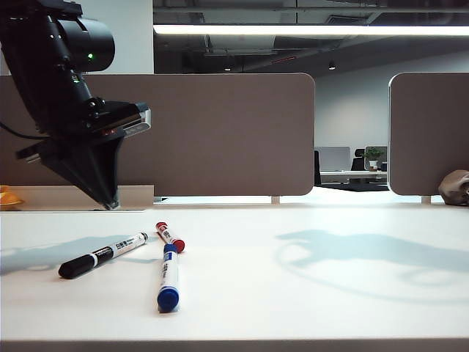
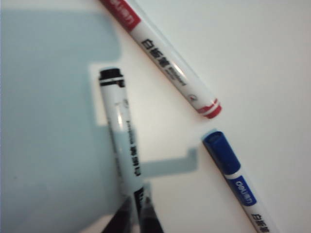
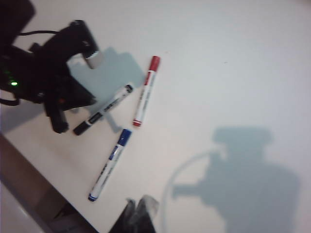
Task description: Pick up the markers one by one and line them up horizontally in a straight line on the table.
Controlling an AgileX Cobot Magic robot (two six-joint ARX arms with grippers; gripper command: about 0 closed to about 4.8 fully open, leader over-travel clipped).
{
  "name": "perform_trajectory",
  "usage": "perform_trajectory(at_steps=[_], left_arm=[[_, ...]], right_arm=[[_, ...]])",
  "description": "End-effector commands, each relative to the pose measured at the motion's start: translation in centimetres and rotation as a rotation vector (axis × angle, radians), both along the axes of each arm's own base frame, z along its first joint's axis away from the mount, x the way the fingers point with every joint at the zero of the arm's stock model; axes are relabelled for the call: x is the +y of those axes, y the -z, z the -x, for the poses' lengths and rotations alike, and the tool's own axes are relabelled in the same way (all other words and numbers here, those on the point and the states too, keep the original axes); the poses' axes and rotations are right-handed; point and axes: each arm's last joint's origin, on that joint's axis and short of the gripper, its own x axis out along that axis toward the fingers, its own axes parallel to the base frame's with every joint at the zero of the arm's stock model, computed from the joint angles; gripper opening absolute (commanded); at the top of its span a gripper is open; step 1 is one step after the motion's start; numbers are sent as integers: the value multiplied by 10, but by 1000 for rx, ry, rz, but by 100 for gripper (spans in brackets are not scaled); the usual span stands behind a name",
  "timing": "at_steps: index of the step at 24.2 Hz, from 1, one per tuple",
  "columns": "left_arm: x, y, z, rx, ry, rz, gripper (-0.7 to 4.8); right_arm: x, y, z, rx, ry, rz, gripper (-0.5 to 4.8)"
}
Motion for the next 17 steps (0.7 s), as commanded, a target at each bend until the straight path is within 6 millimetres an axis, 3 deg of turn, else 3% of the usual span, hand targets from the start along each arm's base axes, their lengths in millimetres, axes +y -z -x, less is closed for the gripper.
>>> perform_trajectory(at_steps=[1,10,17], left_arm=[[-2,0,-1,-3,20,15,30],[-3,2,-3,-12,30,14,29],[-5,24,-9,62,28,-12,30]], right_arm=[[3,6,3,49,-33,-21,8],[6,16,2,106,-65,-35,13],[2,10,7,86,-70,-46,13]])
